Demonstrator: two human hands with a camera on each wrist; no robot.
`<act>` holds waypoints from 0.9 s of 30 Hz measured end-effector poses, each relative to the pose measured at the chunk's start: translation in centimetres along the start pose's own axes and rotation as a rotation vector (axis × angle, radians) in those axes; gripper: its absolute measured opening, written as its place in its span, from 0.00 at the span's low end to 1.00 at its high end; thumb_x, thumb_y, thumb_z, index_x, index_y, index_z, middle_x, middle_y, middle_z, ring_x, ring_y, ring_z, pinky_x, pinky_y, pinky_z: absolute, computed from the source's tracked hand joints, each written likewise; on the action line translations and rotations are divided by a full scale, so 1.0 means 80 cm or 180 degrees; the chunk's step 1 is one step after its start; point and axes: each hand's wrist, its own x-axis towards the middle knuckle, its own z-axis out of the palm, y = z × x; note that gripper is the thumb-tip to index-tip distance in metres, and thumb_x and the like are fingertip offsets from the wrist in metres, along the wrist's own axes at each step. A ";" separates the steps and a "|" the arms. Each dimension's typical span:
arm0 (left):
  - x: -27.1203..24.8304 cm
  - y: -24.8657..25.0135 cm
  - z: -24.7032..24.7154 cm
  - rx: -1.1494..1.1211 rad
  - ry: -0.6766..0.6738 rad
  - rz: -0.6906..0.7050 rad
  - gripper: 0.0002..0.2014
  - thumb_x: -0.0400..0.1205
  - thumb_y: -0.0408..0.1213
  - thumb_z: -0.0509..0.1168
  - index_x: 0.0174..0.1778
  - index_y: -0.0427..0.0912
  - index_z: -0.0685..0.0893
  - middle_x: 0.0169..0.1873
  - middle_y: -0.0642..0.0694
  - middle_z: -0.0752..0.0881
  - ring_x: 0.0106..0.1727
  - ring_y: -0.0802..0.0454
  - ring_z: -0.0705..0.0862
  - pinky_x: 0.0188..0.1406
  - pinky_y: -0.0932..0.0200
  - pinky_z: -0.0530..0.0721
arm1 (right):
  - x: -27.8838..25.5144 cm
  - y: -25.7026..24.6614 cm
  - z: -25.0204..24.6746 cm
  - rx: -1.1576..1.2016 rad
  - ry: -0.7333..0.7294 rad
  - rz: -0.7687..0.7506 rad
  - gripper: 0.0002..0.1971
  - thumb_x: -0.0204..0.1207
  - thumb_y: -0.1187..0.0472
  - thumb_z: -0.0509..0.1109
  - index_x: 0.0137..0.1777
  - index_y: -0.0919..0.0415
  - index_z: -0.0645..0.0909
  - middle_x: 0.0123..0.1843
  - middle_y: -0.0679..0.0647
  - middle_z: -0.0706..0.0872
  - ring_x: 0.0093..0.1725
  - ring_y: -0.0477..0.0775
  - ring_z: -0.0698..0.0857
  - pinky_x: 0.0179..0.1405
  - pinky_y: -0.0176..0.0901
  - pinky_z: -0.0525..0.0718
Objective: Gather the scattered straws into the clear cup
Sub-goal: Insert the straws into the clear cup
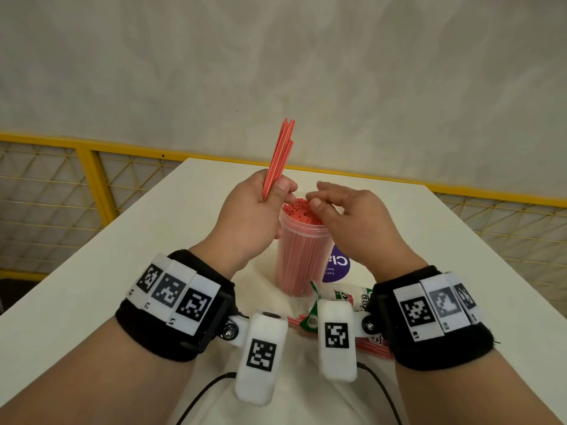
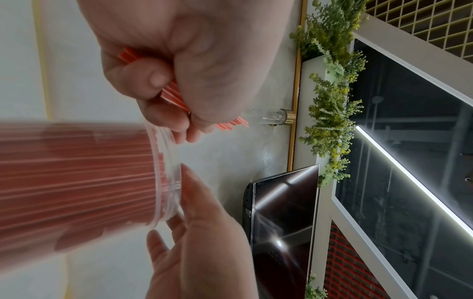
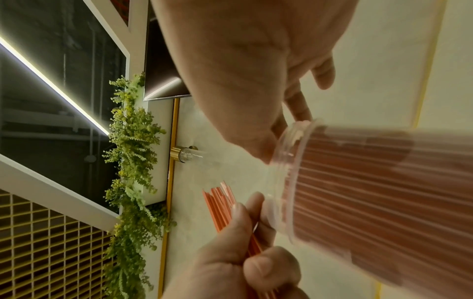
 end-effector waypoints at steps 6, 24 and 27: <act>0.000 0.000 -0.001 -0.0110 0.0017 -0.0109 0.10 0.89 0.45 0.56 0.48 0.52 0.83 0.40 0.55 0.86 0.19 0.63 0.76 0.18 0.73 0.71 | 0.005 0.002 -0.006 0.0585 0.0653 0.0359 0.05 0.74 0.51 0.73 0.40 0.39 0.88 0.45 0.33 0.88 0.52 0.36 0.85 0.54 0.41 0.82; -0.001 0.005 -0.008 -0.0725 -0.0153 -0.0694 0.11 0.85 0.47 0.64 0.45 0.48 0.91 0.25 0.56 0.82 0.21 0.59 0.75 0.15 0.68 0.67 | 0.001 0.011 0.012 0.0926 0.0656 0.0877 0.17 0.68 0.53 0.79 0.57 0.41 0.83 0.57 0.41 0.83 0.57 0.46 0.84 0.59 0.52 0.84; -0.002 0.008 -0.010 -0.0899 -0.0346 -0.0824 0.12 0.84 0.48 0.66 0.45 0.47 0.91 0.26 0.54 0.84 0.22 0.59 0.76 0.15 0.67 0.67 | 0.001 0.004 0.011 0.1004 0.0811 0.0773 0.14 0.73 0.53 0.76 0.58 0.44 0.83 0.55 0.43 0.84 0.58 0.46 0.84 0.62 0.52 0.83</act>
